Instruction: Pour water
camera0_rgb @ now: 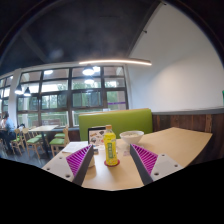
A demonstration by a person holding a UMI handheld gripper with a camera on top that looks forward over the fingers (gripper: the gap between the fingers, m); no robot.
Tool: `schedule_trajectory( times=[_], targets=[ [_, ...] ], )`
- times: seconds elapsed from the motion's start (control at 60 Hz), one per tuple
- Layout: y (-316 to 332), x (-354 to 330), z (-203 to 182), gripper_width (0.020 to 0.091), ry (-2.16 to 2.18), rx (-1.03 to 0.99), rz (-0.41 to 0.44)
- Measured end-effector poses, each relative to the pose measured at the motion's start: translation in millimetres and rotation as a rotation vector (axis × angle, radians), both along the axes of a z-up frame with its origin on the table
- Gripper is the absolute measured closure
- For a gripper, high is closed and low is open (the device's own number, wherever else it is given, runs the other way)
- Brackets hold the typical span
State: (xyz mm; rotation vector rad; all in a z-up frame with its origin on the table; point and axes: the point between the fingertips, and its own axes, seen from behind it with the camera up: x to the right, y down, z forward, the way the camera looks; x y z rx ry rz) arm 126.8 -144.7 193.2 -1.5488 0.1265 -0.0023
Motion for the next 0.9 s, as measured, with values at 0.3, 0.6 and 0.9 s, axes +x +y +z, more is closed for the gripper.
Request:
schedule_trajectory(
  times=[0.3, 0.6, 0.9],
  targets=[
    [-15, -7, -6, 0.0275, 0.013, -0.011, 0.037],
    [-10, -6, -26, 0.0280, 0.053, -0.044, 0.040],
    [-11, -9, -33, 0.0280, 0.054, -0.062, 0.048]
  ],
)
